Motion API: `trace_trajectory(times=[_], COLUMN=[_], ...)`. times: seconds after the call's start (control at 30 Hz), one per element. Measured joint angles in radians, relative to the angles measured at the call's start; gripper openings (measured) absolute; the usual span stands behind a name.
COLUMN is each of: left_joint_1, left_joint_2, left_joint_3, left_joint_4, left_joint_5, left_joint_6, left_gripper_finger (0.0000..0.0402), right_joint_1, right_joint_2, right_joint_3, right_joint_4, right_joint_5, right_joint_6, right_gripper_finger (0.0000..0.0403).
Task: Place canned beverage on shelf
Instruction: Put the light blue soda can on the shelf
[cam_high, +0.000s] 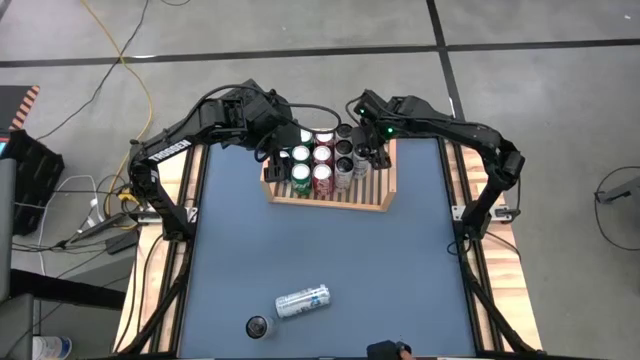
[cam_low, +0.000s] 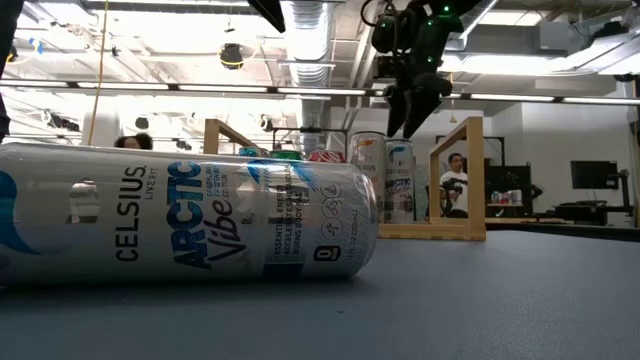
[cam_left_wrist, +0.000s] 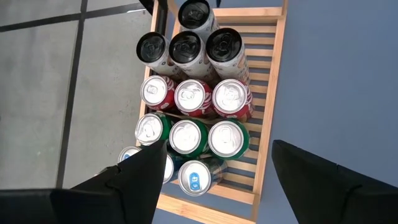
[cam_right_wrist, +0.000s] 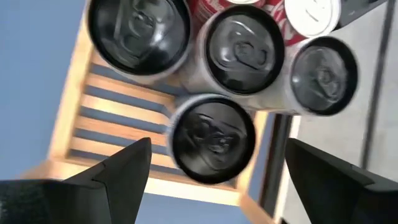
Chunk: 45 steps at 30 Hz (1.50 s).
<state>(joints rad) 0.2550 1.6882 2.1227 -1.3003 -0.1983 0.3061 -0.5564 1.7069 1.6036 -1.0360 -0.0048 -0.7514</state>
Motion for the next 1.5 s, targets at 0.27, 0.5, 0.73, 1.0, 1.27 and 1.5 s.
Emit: trace_trajectory(times=[0.27, 0.5, 0.73, 1.0, 1.27, 1.5], left_joint_1=[0.0, 0.0, 0.0, 0.0, 0.0, 0.0], left_joint_2=[0.0, 0.0, 0.0, 0.0, 0.0, 0.0], left_joint_3=[0.0, 0.0, 0.0, 0.0, 0.0, 0.0], left_joint_4=[0.001, 0.008, 0.008, 0.008, 0.008, 0.008], left_joint_5=[0.0, 0.0, 0.0, 0.0, 0.0, 0.0], left_joint_6=[0.003, 0.003, 0.002, 0.006, 0.006, 0.007], left_gripper_finger=[0.0279, 0.0279, 0.0279, 0.0279, 0.0279, 0.0279], right_joint_1=[-0.006, -0.008, 0.001, -0.016, -0.036, -0.111], right_joint_2=[0.006, 0.068, 0.082, 0.082, 0.082, 0.082], right_joint_3=[-0.022, -0.023, -0.022, -0.022, -0.021, -0.021], right_joint_4=[0.024, 0.023, 0.027, 0.022, 0.026, 0.052], right_joint_5=[-0.024, -0.031, -0.021, -0.021, 0.001, 0.002], right_joint_6=[0.056, 0.097, 0.093, 0.116, 0.116, 0.065], right_gripper_finger=[0.0354, 0.0354, 0.0341, 0.0266, 0.0242, 0.0245])
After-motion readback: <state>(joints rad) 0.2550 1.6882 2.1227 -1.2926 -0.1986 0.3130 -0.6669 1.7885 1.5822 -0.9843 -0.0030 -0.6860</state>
